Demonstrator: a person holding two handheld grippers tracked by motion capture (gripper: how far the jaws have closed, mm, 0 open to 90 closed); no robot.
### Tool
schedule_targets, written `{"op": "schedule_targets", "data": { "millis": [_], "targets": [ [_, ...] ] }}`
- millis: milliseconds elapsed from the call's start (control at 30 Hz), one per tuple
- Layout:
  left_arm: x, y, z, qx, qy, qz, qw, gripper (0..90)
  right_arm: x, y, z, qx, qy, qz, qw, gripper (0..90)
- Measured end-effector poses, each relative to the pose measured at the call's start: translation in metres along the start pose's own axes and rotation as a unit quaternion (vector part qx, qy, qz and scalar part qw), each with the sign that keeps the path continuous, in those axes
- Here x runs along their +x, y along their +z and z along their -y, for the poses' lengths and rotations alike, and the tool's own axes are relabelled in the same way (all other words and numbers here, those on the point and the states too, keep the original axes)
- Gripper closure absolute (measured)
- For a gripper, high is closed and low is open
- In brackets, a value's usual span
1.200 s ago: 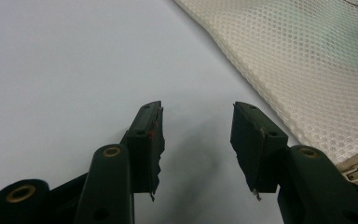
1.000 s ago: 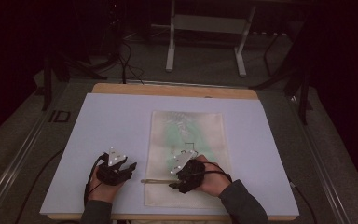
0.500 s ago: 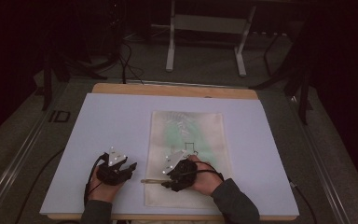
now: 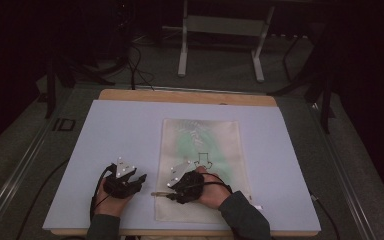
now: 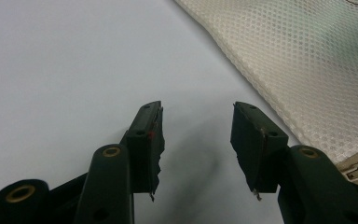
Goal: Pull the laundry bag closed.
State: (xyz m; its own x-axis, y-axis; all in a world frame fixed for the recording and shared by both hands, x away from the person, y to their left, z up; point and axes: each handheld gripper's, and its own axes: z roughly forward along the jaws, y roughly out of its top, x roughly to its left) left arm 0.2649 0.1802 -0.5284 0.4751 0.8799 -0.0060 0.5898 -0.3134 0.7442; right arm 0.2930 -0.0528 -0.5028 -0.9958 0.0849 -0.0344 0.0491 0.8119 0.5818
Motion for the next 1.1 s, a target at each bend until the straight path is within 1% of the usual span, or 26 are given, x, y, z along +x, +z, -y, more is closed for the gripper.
{"op": "schedule_targets", "data": {
  "millis": [100, 333, 600, 667, 733, 900, 1000, 1100],
  "targets": [
    [0.0, 0.0, 0.0, 0.0, 0.0, 0.0, 1.0, 53.0, 0.0, 0.002, -0.003, -0.005, 0.003, -0.007, 1.0, 65.4],
    [0.0, 0.0, 0.0, 0.0, 0.0, 0.001, 1.0, 52.9, 0.003, 0.011, -0.01, -0.004, -0.002, -0.014, 0.9999, 67.0],
    [0.0, 0.0, 0.0, 0.001, 0.0, 0.0, 1.0, 52.8, 0.004, 0.019, -0.019, -0.003, -0.004, -0.014, 0.9999, 68.7],
    [-0.001, 0.0, 0.0, 0.002, 0.001, 0.001, 1.0, 52.8, 0.004, 0.021, -0.021, -0.005, -0.004, -0.016, 0.9999, 71.0],
    [-0.001, 0.0, 0.0, 0.002, 0.002, 0.001, 1.0, 52.8, 0.005, 0.023, -0.024, -0.003, -0.008, -0.018, 0.9998, 71.4],
    [0.0, 0.0, 0.0, 0.001, 0.0, 0.001, 1.0, 52.8, 0.004, 0.027, -0.028, -0.002, -0.007, -0.016, 0.9999, 71.7],
    [0.0, 0.0, 0.0, 0.001, -0.001, 0.001, 1.0, 52.8, 0.004, 0.03, -0.029, 0.0, -0.005, -0.017, 0.9998, 72.4],
    [0.001, -0.001, 0.0, 0.001, -0.001, 0.0, 1.0, 52.8, 0.004, 0.033, -0.032, -0.004, -0.001, -0.02, 0.9998, 72.4]
  ]
}}
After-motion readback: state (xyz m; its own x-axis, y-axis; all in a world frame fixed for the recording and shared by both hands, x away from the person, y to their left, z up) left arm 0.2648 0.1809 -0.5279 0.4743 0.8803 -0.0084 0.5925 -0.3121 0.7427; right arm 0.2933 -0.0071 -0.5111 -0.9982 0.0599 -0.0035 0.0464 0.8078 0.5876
